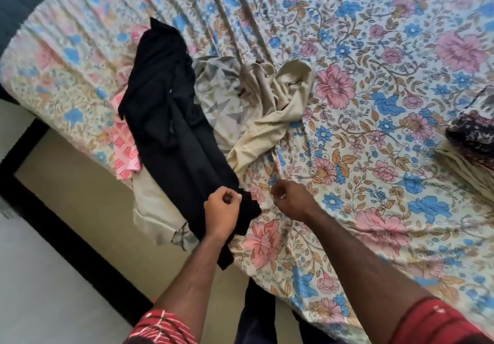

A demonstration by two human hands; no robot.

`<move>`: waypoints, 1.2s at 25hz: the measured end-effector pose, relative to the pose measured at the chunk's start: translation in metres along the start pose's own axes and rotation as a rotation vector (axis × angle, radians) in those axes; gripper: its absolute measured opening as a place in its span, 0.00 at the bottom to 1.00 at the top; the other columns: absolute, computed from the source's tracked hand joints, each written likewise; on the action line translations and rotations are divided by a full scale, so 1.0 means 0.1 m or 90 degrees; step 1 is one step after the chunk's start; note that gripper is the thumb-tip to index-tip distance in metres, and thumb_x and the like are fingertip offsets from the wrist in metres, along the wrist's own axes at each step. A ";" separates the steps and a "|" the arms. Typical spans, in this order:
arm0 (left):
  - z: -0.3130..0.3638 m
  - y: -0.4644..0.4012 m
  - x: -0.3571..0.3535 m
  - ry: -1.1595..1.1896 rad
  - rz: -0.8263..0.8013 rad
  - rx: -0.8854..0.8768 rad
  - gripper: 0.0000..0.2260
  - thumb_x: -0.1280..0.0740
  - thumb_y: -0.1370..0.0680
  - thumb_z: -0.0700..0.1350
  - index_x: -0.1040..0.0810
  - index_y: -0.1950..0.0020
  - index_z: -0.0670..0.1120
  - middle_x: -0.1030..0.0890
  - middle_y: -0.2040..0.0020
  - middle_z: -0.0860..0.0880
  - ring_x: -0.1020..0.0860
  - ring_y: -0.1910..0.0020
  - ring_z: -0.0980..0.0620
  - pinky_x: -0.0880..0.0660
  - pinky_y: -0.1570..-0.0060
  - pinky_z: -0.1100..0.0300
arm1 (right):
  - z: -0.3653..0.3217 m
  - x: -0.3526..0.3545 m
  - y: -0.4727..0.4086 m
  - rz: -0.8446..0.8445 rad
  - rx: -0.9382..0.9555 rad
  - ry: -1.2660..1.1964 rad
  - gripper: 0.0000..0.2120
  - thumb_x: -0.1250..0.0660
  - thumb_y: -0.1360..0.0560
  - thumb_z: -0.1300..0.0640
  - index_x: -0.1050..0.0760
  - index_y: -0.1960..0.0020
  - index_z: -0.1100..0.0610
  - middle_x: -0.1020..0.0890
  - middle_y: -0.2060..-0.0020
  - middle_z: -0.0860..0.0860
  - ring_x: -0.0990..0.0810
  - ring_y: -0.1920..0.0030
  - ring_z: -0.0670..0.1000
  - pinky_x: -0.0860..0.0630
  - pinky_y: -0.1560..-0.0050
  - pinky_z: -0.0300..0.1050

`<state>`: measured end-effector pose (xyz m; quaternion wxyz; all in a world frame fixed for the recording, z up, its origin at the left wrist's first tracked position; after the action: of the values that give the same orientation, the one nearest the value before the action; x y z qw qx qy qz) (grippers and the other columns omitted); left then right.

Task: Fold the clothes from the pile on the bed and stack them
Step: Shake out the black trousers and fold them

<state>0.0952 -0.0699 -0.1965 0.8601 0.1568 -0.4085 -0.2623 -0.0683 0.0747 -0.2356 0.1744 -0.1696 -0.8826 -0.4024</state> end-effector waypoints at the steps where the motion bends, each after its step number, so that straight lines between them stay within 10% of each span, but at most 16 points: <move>1: -0.11 -0.02 0.13 0.003 0.012 0.012 0.05 0.27 0.23 0.41 0.20 0.58 0.48 0.18 0.61 0.51 0.20 0.61 0.54 0.22 0.58 0.60 | -0.07 -0.13 -0.02 -0.010 0.006 0.013 0.14 0.30 0.25 0.61 0.21 0.40 0.53 0.16 0.43 0.51 0.18 0.45 0.53 0.21 0.42 0.47; 11: -0.68 -0.29 0.53 0.031 -0.111 0.085 0.05 0.30 0.22 0.41 0.23 0.51 0.51 0.21 0.55 0.50 0.23 0.59 0.51 0.25 0.56 0.56 | -0.47 -1.25 -0.22 -0.112 -0.058 0.032 0.34 0.25 0.26 0.52 0.34 0.24 0.54 0.18 0.39 0.56 0.19 0.40 0.58 0.22 0.38 0.49; 17: -0.72 -0.38 0.49 0.060 -0.153 0.098 0.07 0.30 0.21 0.52 0.24 0.46 0.53 0.21 0.54 0.52 0.23 0.58 0.53 0.24 0.55 0.54 | -0.73 -0.89 -0.21 0.123 0.007 -0.072 0.08 0.31 0.29 0.50 0.18 0.51 0.49 0.22 0.46 0.44 0.21 0.47 0.49 0.25 0.43 0.49; 20: -0.61 -0.41 0.50 0.193 -0.141 0.152 0.18 0.33 0.21 0.62 0.28 0.38 0.53 0.20 0.46 0.53 0.20 0.47 0.54 0.21 0.43 0.49 | -1.02 -0.85 -0.11 0.035 0.037 -0.393 0.04 0.37 0.39 0.58 0.26 0.72 0.53 0.22 0.69 0.49 0.26 0.69 0.53 0.30 0.64 0.48; 23: -0.44 -0.43 0.60 0.375 -0.075 0.181 0.21 0.27 0.23 0.58 0.28 0.35 0.51 0.19 0.43 0.52 0.19 0.44 0.53 0.20 0.41 0.51 | -1.22 -0.99 0.14 -0.144 0.073 -0.353 0.11 0.38 0.38 0.60 0.33 0.77 0.51 0.35 0.77 0.49 0.39 0.77 0.48 0.43 0.72 0.42; 26: -0.24 -0.47 0.55 0.322 -0.116 0.113 0.12 0.26 0.23 0.42 0.22 0.41 0.46 0.15 0.46 0.45 0.16 0.47 0.46 0.19 0.43 0.50 | -1.03 -1.05 0.27 -0.256 0.039 -0.216 0.04 0.35 0.38 0.55 0.26 0.71 0.51 0.26 0.74 0.50 0.29 0.72 0.50 0.34 0.66 0.45; 30: 0.22 0.00 0.17 0.172 -0.500 -0.043 0.13 0.29 0.22 0.34 0.19 0.41 0.47 0.14 0.48 0.52 0.16 0.48 0.53 0.21 0.43 0.59 | -0.98 -0.58 0.09 -0.097 -0.024 -0.578 0.25 0.36 0.34 0.54 0.24 0.37 0.56 0.15 0.51 0.56 0.17 0.50 0.55 0.23 0.50 0.52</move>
<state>0.0872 -0.0809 -0.1727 0.7453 0.3054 -0.1920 -0.5608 0.0038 -0.0044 -0.1957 -0.2630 -0.2668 -0.8721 -0.3148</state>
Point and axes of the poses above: each hand's wrist, its own y-axis away from the middle knuckle, its own x-axis out of the back of the hand, z = x × y, the point moved 9 cm from there along -y, towards the middle knuckle
